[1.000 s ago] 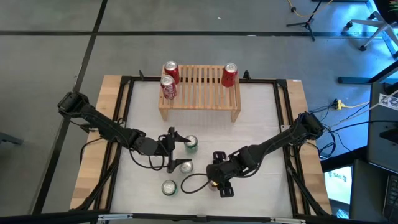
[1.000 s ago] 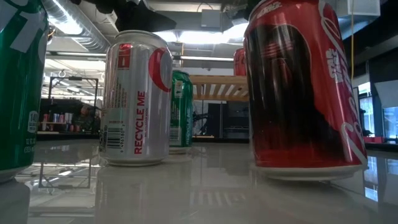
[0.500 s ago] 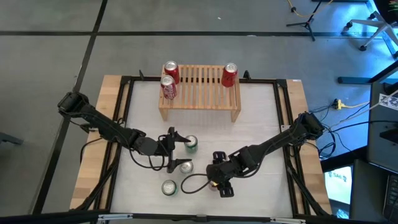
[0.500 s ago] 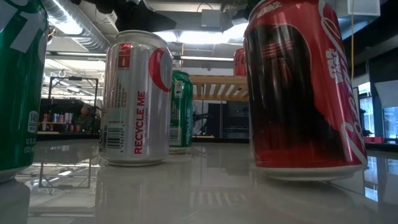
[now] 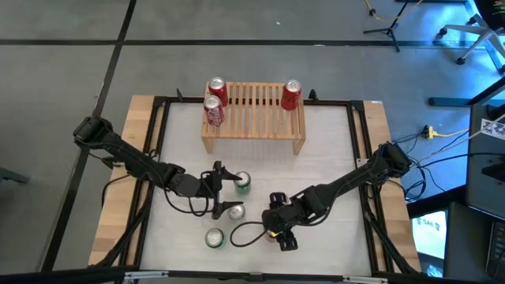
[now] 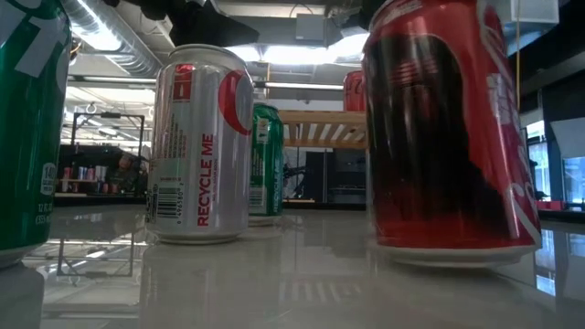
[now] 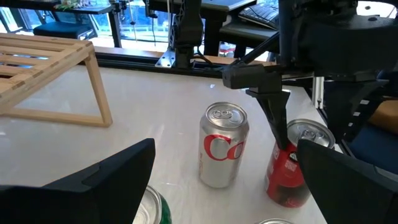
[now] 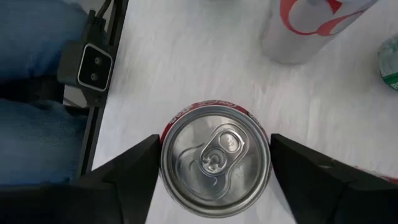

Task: Place canned beverage on shelf
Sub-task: Put the red white soda can on the shelf

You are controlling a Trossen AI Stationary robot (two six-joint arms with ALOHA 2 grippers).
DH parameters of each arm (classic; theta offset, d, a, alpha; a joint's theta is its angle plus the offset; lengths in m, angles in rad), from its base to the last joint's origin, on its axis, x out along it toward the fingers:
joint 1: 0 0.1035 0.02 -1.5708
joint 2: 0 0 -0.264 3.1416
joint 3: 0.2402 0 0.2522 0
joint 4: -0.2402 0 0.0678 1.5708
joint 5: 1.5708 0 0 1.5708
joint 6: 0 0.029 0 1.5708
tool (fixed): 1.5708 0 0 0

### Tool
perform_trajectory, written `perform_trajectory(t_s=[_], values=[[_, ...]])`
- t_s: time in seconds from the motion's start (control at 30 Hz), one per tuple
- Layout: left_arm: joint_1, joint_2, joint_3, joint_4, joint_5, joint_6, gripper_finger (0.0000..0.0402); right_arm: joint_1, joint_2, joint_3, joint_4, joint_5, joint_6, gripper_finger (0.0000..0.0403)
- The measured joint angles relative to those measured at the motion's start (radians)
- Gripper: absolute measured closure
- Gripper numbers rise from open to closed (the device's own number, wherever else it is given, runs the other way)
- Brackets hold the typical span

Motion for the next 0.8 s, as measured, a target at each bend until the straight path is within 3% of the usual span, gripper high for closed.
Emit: perform_trajectory(t_s=[0.3,0.47,0.8], values=[[0.000,0.000,0.000,0.000,0.000,0.000,0.0020,0.000,0.003,-0.001,-0.001,0.001,-0.008,0.0008],[0.000,0.000,0.000,0.000,0.000,0.000,0.0020,0.000,0.002,-0.001,-0.001,0.001,-0.040,0.0015],[0.000,0.000,0.000,0.000,0.000,0.000,0.0020,0.000,0.002,0.000,-0.001,-0.060,-0.350,0.0022]])
